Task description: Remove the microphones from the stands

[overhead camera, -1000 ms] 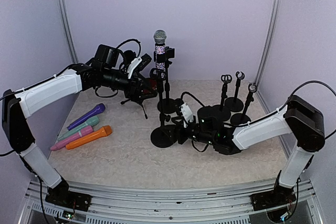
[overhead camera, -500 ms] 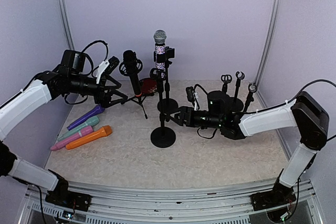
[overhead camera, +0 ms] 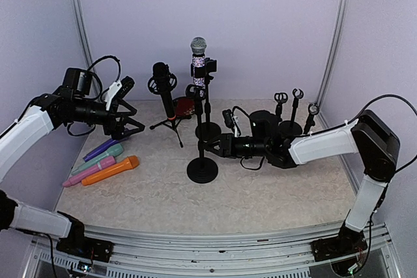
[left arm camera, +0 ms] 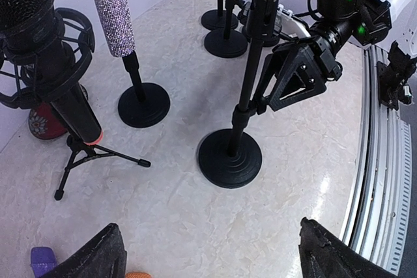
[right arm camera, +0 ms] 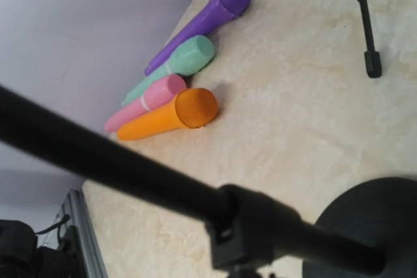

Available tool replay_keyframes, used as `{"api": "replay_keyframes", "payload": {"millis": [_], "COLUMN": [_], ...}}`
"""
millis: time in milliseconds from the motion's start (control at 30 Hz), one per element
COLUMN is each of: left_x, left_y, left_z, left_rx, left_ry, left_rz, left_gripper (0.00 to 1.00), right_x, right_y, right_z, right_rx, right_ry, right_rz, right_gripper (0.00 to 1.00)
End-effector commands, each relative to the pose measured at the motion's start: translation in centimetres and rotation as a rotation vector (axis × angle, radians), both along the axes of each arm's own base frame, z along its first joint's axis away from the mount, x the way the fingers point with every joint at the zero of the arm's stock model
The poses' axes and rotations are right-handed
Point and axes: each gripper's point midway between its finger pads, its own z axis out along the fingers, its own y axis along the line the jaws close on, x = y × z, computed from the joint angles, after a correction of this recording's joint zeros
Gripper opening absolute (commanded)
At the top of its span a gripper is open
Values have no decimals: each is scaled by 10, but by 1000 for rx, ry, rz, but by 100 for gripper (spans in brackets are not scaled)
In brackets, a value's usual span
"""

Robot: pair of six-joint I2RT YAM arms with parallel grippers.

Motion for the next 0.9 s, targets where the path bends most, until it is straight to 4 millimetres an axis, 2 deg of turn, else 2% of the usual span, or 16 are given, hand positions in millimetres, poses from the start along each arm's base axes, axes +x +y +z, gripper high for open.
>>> {"api": "replay_keyframes", "payload": {"millis": [0, 133, 300, 567, 733, 867], "left_x": [-7, -6, -4, -1, 1, 3], "left_y": [2, 3, 2, 1, -1, -2], "left_z": [-2, -2, -1, 1, 0, 0], "left_rx": [-1, 6, 1, -9, -16, -21], "left_ry": [10, 3, 10, 12, 27, 27], "left_rz": [-19, -14, -14, -14, -18, -17], "left_gripper": [89, 89, 89, 89, 88, 88], "right_x": [6, 7, 9, 16, 27, 32], "right_y": [3, 0, -4, -11, -27, -35], "right_z": [-6, -11, -11, -18, -41, -51], "right_rx": [-36, -57, -74, -169, -388, -553], "right_ry": [-22, -32, -59, -134, -269, -413], "right_rz": [14, 9, -8, -31, -89, -116], "right_gripper": [35, 27, 0, 0, 0, 0]}}
